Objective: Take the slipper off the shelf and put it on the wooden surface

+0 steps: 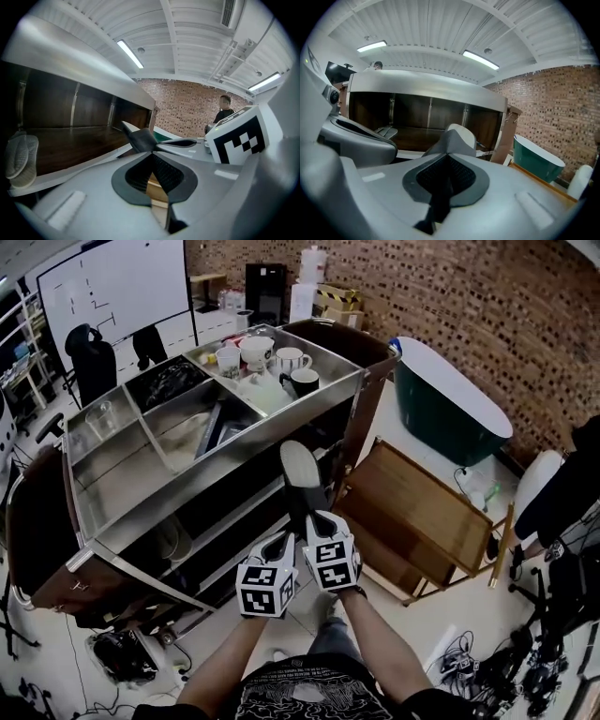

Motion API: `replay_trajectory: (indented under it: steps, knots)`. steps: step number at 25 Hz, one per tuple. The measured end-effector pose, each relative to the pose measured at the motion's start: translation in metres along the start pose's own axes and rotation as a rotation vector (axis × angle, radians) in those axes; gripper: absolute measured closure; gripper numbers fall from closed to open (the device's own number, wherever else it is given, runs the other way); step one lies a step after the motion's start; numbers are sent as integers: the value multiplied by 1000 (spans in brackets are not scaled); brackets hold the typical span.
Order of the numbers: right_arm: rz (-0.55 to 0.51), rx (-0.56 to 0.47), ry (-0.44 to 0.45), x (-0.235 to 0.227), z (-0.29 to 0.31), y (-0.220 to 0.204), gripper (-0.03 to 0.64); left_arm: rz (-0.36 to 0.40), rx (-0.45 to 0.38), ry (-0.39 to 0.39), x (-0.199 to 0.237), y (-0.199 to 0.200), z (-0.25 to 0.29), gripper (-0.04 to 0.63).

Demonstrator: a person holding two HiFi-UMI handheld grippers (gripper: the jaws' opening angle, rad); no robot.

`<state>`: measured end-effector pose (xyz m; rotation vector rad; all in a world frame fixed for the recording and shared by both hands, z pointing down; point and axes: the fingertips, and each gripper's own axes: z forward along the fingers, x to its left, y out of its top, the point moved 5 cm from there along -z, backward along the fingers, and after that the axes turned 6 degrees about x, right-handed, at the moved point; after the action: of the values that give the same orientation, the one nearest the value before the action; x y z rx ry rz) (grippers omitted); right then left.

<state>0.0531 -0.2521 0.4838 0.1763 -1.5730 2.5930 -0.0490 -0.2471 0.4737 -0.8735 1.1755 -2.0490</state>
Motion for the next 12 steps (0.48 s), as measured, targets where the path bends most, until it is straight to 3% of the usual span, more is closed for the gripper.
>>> replay_trajectory:
  steps: [12]
  knots:
    - [99,-10,-176,-106,-23,-30,606,98,29,-159,-80,21,88,591]
